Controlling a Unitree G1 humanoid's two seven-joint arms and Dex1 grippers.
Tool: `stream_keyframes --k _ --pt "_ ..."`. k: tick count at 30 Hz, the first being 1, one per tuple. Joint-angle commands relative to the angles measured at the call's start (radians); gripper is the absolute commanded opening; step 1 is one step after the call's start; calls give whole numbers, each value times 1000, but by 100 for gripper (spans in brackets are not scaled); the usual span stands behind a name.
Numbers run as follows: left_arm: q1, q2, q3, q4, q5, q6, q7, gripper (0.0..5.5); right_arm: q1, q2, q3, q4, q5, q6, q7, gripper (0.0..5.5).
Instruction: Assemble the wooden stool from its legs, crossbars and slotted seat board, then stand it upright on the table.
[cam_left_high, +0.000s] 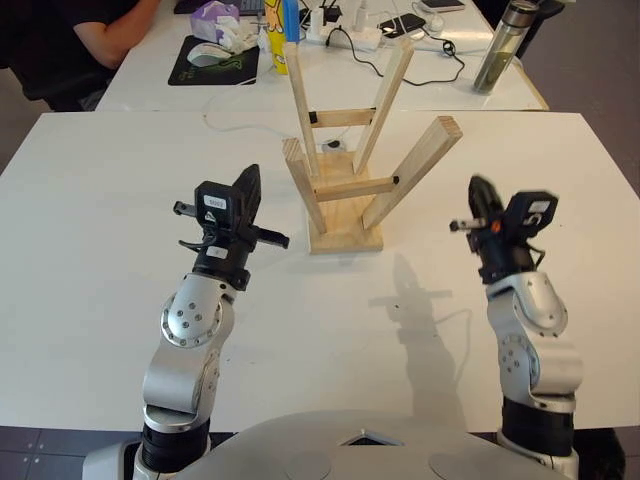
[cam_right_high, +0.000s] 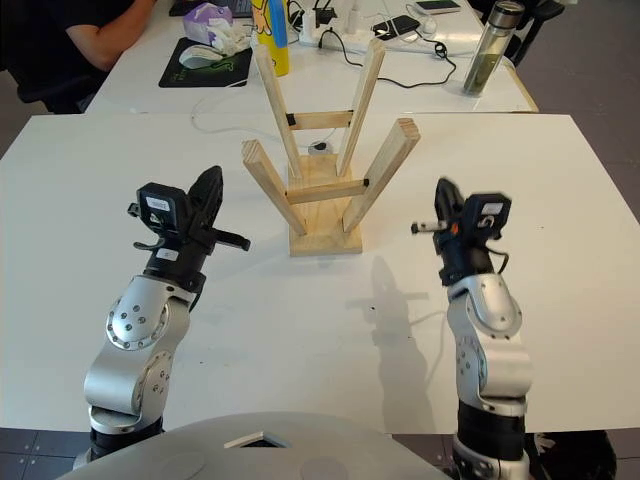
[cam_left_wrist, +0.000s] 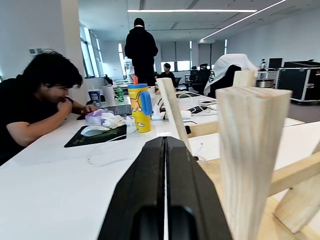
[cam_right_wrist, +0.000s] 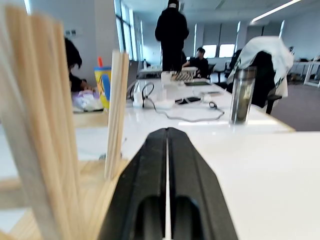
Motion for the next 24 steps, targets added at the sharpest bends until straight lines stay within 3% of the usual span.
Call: stream_keyframes --k 1,11,16,24 --pt "-71 -13 4 31 50 -2 32 3 -95 26 9 23 -65 -6 -68 0" --pt "-98 -26 2 60 74 -2 28 3 -162 40 -21 74 -33 39 -64 0" --pt "-132 -4 -149 91 47 -3 -92 3 -132 -5 186 51 33 74 169 0" --pt "-118 11 -53 142 85 50 -48 3 -98 -25 37 116 -67 124 -1 0"
